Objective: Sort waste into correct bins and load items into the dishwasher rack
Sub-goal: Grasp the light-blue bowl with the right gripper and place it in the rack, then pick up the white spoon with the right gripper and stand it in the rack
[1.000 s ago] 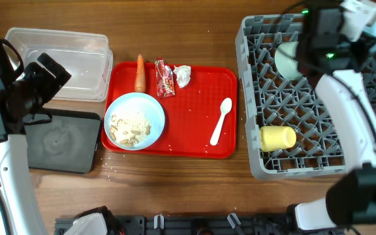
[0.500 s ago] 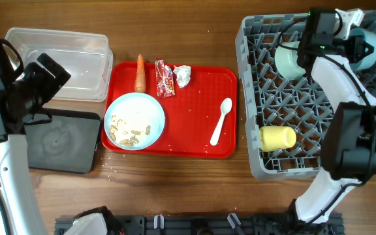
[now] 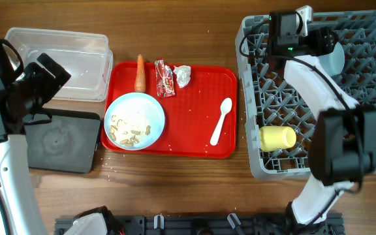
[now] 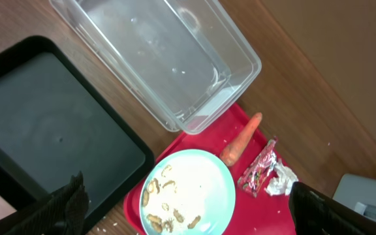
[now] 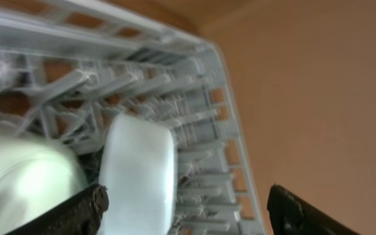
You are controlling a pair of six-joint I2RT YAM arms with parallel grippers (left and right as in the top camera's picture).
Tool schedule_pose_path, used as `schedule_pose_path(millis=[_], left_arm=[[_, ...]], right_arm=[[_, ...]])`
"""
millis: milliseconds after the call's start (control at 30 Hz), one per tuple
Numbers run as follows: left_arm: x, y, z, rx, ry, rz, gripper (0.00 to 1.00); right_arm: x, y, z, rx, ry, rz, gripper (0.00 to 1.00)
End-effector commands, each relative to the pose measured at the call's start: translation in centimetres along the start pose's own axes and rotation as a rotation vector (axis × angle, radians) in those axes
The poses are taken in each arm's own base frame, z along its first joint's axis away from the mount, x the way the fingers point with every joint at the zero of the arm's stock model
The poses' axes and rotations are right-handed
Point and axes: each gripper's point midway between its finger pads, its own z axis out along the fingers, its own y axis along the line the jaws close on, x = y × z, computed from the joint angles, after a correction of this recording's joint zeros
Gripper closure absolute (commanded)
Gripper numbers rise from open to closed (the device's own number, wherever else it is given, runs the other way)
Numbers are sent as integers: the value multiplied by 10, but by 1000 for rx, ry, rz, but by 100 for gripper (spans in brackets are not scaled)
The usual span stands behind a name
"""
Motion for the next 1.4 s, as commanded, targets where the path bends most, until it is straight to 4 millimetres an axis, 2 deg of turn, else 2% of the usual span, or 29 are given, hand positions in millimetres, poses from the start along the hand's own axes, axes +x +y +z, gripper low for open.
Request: schedule_pose_path(millis=[0,33,67,100,167,233,300,333,400,467,567,633,733,800,867,933,1000,1067,1200,1267,1367], left_arm=[[-3,2,-1,-9,-12,-13,0],[-3,2,-1,-8,-11,-13,0],[-3,2,-1,-8,-11,-13,0],[-3,2,-1,-8,-11,-13,0],[-3,2,-1,-8,-11,-13,0],[-3,2,-1,-8,-11,-13,0],[-3,2,-1,-8,-11,-13,0],[-3,2,-1,-8,-11,-13,0],[-3,2,-1,-9,-12,-13,0],[-3,2,-1,-8,-11,-13,0],[-3,2,-1,-8,-11,-13,0],[-3,2,-1,-8,-11,-13,0],[-3,2,-1,-8,-11,-13,0],[-3,2,-1,-9,-12,-13,0],[-3,2,-1,-8,-11,-13,0],[-3,2,-1,-9,-11,-13,0],[-3,2,-1,-8,-11,-13,0],[-3,2,-1,-8,-11,-13,0],[-3,2,-1,-8,-11,-13,0],[-3,2,-1,-8,-11,-13,0],[-3,2,-1,-8,-11,-13,0]], right_arm=[[-45,-17,-82,-438,-198,252,20],[-49,-4,-121,-683,-237,275,25],[-49,4,-151,-862,-256,295,25],[-43,14,-184,-1060,-241,318,25],[-21,33,-234,-1358,-132,314,29],[11,58,-257,-1477,16,248,36],[56,97,-272,-1482,192,136,39],[69,111,-276,-1469,235,102,38],[94,135,-272,-1360,342,99,39],[115,158,-260,-1210,437,128,41],[126,183,-257,-1183,491,122,43],[132,201,-247,-1145,560,154,45],[153,227,-232,-1078,671,145,47],[169,241,-224,-1041,737,120,47],[177,248,-219,-1029,765,106,48],[176,248,-219,-1034,769,112,59],[169,246,-219,-1052,739,96,81],[156,245,-221,-1083,680,63,93],[120,228,-228,-1124,535,57,96],[101,210,-234,-1144,459,82,96],[72,172,-238,-1140,313,138,96]])
